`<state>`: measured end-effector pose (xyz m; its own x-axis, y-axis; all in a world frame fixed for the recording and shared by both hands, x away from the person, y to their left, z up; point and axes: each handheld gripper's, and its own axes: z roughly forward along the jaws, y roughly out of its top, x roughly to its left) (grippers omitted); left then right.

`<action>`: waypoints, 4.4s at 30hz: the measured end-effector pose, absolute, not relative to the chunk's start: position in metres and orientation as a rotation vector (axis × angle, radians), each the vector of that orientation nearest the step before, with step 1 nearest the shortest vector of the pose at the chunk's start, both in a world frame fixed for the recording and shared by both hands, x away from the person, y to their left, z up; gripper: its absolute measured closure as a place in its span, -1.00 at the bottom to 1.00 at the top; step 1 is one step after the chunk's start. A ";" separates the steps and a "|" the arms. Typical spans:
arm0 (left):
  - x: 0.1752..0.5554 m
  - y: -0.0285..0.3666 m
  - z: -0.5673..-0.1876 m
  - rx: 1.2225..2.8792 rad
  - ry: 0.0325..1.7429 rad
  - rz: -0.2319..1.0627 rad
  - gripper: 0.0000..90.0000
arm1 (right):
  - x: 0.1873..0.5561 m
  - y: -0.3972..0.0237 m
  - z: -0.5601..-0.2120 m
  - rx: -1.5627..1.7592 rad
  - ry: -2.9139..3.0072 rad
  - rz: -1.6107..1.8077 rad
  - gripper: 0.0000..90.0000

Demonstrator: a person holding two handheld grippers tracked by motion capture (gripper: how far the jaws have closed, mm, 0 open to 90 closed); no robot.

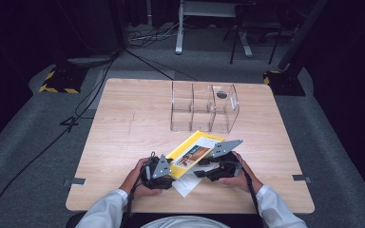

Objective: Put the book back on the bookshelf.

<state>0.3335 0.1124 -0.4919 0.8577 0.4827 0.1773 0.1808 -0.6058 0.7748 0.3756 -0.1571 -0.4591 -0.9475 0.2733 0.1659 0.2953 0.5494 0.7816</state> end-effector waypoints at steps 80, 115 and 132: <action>0.328 0.155 -0.440 2.241 0.296 0.480 0.32 | 0.364 -0.184 -0.447 0.025 -3.008 -1.580 0.78; 0.352 0.150 -0.444 2.277 0.277 0.416 0.37 | 0.352 -0.193 -0.442 -0.136 -3.061 -1.653 0.80; 0.355 0.091 -0.450 2.428 0.277 0.529 0.42 | 0.363 -0.196 -0.443 -0.221 -3.070 -1.657 0.71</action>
<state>0.3546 0.0914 -0.4504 0.8972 0.3201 0.3042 0.0668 -0.7794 0.6230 0.3634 -0.1965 -0.4429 -0.9302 0.2718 -0.2465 -0.0568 0.5570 0.8286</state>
